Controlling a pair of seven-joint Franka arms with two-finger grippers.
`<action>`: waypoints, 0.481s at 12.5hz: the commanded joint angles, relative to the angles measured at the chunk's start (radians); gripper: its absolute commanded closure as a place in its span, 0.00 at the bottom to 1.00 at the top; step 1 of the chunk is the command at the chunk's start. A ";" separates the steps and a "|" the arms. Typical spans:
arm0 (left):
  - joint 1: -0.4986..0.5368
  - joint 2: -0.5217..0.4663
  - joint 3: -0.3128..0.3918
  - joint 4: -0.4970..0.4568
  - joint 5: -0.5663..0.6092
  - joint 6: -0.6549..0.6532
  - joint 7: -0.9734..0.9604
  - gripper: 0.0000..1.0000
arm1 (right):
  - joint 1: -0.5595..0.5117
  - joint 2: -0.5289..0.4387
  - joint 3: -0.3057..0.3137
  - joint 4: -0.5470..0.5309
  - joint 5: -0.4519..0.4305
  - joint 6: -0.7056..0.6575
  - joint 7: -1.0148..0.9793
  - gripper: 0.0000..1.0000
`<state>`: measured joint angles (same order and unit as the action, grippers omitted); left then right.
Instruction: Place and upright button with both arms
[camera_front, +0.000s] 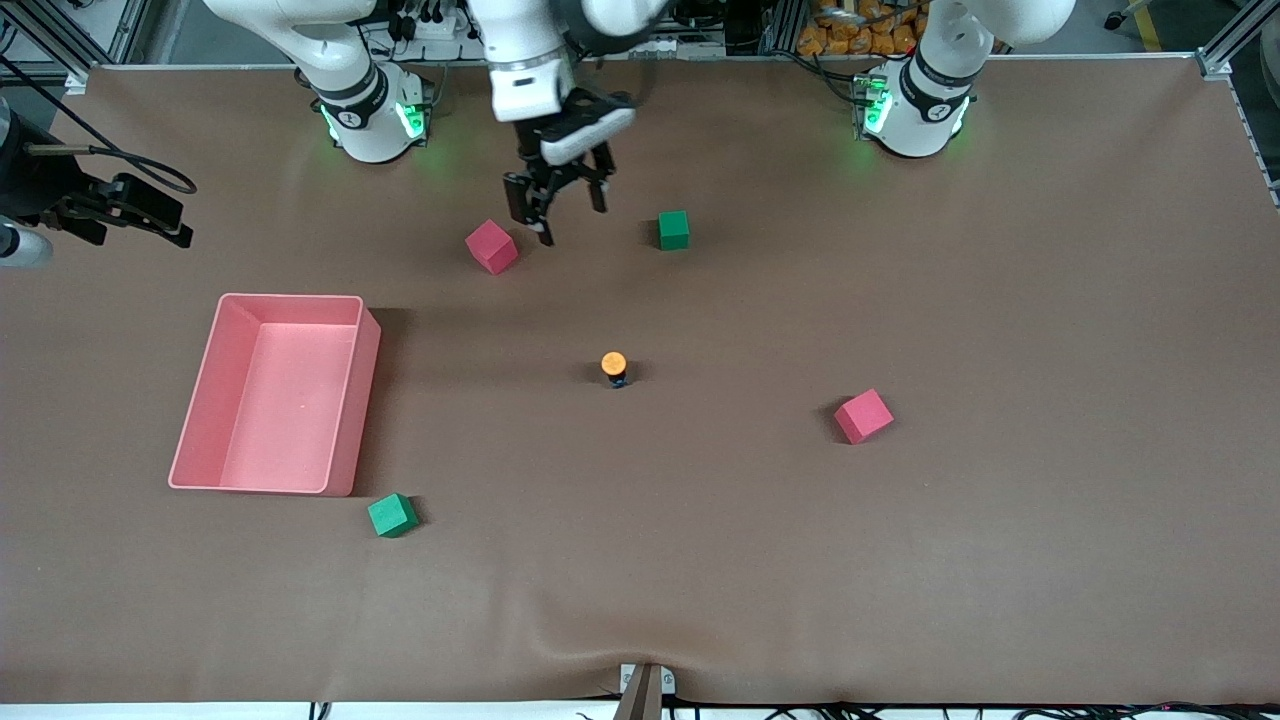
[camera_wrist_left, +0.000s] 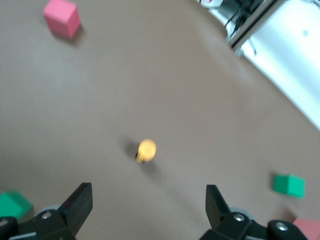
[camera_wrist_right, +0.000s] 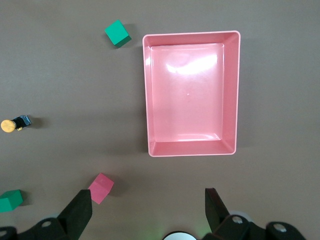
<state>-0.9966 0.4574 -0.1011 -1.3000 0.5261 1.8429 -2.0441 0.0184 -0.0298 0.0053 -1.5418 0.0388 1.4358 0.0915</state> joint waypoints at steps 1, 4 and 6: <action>0.161 -0.120 -0.011 -0.042 -0.104 0.002 0.218 0.00 | -0.012 -0.016 0.005 -0.014 0.015 -0.001 -0.004 0.00; 0.376 -0.196 -0.011 -0.041 -0.265 0.002 0.492 0.00 | -0.012 -0.018 0.005 -0.014 0.015 -0.003 -0.004 0.00; 0.542 -0.232 -0.011 -0.041 -0.378 0.002 0.769 0.00 | -0.012 -0.016 0.005 -0.012 0.015 -0.003 -0.004 0.00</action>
<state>-0.5770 0.2745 -0.0950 -1.3067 0.2374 1.8428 -1.4647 0.0175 -0.0306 0.0051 -1.5438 0.0388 1.4356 0.0914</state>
